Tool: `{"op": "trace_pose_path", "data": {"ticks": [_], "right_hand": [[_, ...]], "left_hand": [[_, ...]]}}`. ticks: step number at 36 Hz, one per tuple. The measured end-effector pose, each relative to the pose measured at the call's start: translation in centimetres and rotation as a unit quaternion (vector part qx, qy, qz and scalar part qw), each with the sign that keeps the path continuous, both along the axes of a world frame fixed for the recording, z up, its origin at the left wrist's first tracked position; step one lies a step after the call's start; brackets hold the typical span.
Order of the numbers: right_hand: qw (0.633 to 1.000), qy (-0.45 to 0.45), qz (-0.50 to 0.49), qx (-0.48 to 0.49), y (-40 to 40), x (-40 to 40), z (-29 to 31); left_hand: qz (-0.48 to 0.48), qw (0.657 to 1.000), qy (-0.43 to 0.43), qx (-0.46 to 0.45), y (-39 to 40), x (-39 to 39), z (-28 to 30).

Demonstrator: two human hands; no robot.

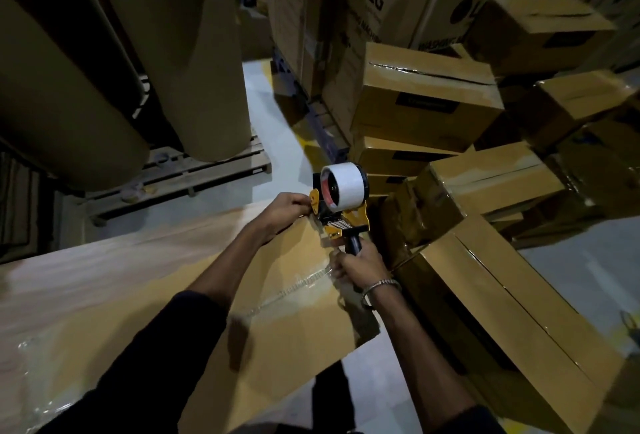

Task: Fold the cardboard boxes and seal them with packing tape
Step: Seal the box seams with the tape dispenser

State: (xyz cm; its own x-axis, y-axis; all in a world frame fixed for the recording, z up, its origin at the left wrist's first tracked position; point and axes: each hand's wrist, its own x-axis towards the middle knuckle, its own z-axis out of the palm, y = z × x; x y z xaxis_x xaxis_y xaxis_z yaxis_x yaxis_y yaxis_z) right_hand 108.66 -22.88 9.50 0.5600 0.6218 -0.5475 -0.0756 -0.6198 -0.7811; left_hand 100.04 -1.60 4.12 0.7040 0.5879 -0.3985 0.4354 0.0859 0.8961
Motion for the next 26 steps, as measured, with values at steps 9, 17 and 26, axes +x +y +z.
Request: {"op": "trace_pose_path", "data": {"ticks": [9, 17, 26], "right_hand": [[0.999, 0.034, -0.009, 0.013, 0.0, 0.2, -0.1], [0.999, 0.004, 0.038, -0.015, -0.5, 1.0, 0.3], [0.995, 0.081, 0.055, -0.010, -4.9, 1.2, 1.9]], "left_hand": [[-0.133, 0.986, -0.018, 0.095, 0.1, -0.8, -0.7], [-0.149, 0.985, -0.030, 0.079, 0.4, -1.0, -1.2], [-0.118, 0.988, -0.030, 0.096, -0.1, -0.8, -1.1]]}}
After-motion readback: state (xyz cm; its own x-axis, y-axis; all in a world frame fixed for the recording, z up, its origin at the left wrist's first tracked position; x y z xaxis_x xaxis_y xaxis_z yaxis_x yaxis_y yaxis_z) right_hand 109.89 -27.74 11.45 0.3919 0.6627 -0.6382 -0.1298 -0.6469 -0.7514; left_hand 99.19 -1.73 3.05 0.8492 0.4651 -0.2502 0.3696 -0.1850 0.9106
